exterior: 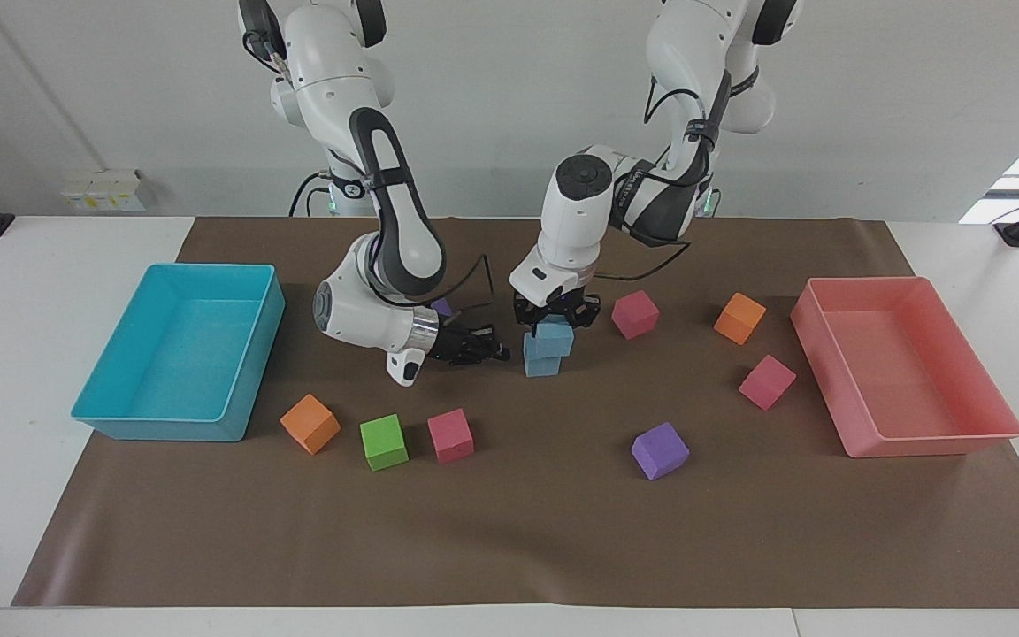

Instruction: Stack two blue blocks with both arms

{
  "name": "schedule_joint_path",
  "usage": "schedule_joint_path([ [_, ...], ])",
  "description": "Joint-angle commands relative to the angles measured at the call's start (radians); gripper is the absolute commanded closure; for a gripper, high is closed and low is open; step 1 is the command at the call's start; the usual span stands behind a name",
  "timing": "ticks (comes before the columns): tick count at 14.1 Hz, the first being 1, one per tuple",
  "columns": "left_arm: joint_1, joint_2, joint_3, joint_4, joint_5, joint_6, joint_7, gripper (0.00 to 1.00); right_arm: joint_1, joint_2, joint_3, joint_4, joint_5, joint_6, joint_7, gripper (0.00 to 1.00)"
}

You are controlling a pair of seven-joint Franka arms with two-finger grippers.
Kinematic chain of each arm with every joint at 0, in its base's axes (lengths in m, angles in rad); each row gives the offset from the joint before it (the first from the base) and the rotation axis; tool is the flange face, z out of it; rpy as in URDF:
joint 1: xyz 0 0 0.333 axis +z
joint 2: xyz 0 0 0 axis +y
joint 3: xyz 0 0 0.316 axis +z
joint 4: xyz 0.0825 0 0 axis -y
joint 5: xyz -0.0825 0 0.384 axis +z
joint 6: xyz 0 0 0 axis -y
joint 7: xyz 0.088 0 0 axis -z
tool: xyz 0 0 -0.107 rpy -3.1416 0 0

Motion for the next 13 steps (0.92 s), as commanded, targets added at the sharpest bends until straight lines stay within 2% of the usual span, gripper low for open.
schedule_joint_path([
  [1, -0.023, 0.001, 0.019, -0.022, -0.011, 0.019, -0.015, 0.97, -0.003, -0.007, 0.003, -0.015, 0.034, 0.016, -0.024, 1.0],
  [13, -0.05, 0.005, 0.019, -0.031, -0.013, 0.041, -0.031, 0.96, -0.002, -0.007, 0.003, -0.016, 0.034, 0.018, -0.024, 1.0],
])
